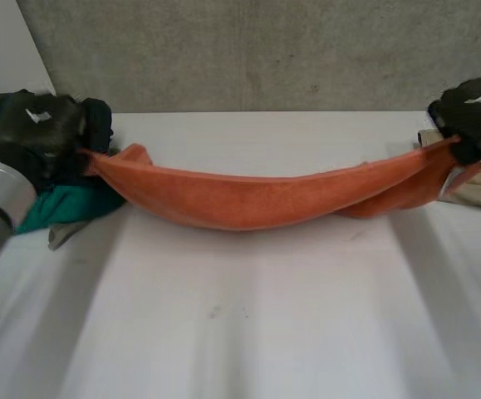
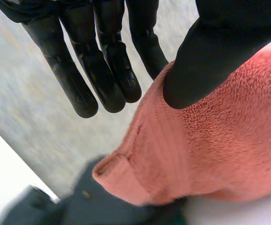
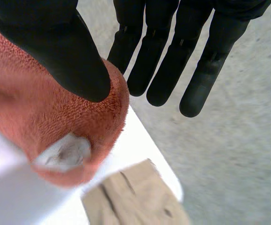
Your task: Fold the laundry.
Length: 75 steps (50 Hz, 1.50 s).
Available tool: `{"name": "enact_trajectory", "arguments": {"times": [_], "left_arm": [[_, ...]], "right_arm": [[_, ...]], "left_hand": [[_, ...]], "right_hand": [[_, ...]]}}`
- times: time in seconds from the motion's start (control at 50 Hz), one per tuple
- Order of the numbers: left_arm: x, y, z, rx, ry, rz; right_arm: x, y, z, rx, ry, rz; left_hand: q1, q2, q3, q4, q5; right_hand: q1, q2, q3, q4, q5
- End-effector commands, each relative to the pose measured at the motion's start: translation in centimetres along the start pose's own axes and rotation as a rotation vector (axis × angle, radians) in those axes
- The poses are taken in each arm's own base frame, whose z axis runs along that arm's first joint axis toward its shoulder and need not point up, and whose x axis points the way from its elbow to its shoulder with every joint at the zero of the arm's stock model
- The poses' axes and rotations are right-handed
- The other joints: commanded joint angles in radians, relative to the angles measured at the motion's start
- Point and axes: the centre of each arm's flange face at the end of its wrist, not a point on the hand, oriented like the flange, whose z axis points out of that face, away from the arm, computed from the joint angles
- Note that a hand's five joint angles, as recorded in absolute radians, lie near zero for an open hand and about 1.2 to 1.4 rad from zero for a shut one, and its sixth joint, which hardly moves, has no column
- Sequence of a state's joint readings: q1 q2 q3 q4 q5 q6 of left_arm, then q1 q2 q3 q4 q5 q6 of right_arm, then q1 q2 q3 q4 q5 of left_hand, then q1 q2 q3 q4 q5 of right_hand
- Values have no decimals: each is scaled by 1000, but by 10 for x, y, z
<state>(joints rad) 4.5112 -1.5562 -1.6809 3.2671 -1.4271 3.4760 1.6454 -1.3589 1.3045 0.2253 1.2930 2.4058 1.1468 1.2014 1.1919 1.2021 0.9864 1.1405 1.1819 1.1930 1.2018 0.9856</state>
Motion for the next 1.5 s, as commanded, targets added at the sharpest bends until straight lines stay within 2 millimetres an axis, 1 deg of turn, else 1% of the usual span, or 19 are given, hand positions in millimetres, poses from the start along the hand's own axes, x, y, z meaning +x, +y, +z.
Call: {"name": "enact_trajectory", "arguments": {"times": [0.02, 0.06, 0.16, 0.26, 0.32, 0.38, 0.44, 0.48, 0.54, 0.6, 0.62, 0.7, 0.82, 0.9, 1.0, 1.18, 1.3, 1.4, 1.5], "left_arm": [[-19, -64, -33, 73, -29, 30], [-18, -64, -35, 38, -10, 26], [-6, -23, -14, -143, 64, 43], [10, 25, 23, -255, 132, 127], [23, 49, 53, -268, 160, 168], [30, 55, 77, -229, 156, 192], [25, 48, 116, -100, 80, 209], [18, 24, 144, 73, 0, 221], [6, -22, 170, 352, -120, 239], [-10, -62, 178, 557, -232, 243], [-17, -85, 178, 670, -294, 237], [-32, -117, 174, 807, -397, 200], [-31, -114, 168, 790, -364, 84], [-24, -83, 163, 682, -307, 60], [10, -18, 156, 505, -162, 62], [58, 83, 130, 227, 46, 62], [78, 136, 97, -27, 143, 47], [68, 118, 58, -181, 192, 93], [57, 90, 6, -339, 265, 192]], "right_arm": [[30, -47, -57, -15, 81, -77], [31, -50, -67, -29, 67, -86], [17, -36, -63, -82, -4, -124], [-13, 6, -19, -203, -143, -116], [-20, 14, -2, -233, -156, -113], [-27, 24, 22, -253, -134, -122], [-25, 22, 54, -184, -33, -147], [-19, 14, 70, -119, 42, -157], [4, -17, 96, 87, 250, -142], [38, -54, 103, 322, 479, -98], [48, -64, 101, 377, 539, -89], [79, -98, 85, 553, 744, -64], [61, -100, 85, 562, 700, -48], [42, -73, 93, 484, 629, -45], [12, -39, 99, 401, 508, -52], [-59, 55, 109, 141, 224, -35], [-87, 84, 95, -38, 75, -23], [-95, 98, 67, -197, -52, -9], [-73, 89, 1, -365, -171, -123]], "left_hand": [[249, 195, 204, 194, 235], [249, 195, 204, 194, 235], [249, 195, 204, 194, 235], [249, 195, 204, 194, 235], [249, 195, 204, 194, 235], [249, 195, 204, 194, 235], [249, 195, 204, 194, 235], [249, 195, 204, 194, 235], [249, 195, 204, 194, 235], [249, 195, 204, 194, 235], [249, 195, 204, 194, 235], [249, 195, 204, 194, 235], [249, 195, 204, 194, 235], [249, 195, 204, 194, 235], [249, 195, 204, 194, 235], [249, 195, 204, 194, 235], [249, 195, 204, 194, 235], [249, 195, 204, 194, 235], [249, 195, 204, 194, 235]], "right_hand": [[256, 214, 203, 194, 236], [256, 214, 203, 194, 236], [256, 214, 203, 194, 236], [256, 214, 203, 194, 236], [256, 214, 203, 194, 236], [256, 214, 203, 194, 236], [256, 214, 203, 194, 236], [256, 214, 203, 194, 236], [256, 214, 203, 194, 236], [256, 214, 203, 194, 236], [256, 214, 203, 194, 236], [256, 214, 203, 194, 236], [256, 214, 203, 194, 236], [256, 214, 203, 194, 236], [256, 214, 203, 194, 236], [256, 214, 203, 194, 236], [256, 214, 203, 194, 236], [256, 214, 203, 194, 236], [256, 214, 203, 194, 236]]}}
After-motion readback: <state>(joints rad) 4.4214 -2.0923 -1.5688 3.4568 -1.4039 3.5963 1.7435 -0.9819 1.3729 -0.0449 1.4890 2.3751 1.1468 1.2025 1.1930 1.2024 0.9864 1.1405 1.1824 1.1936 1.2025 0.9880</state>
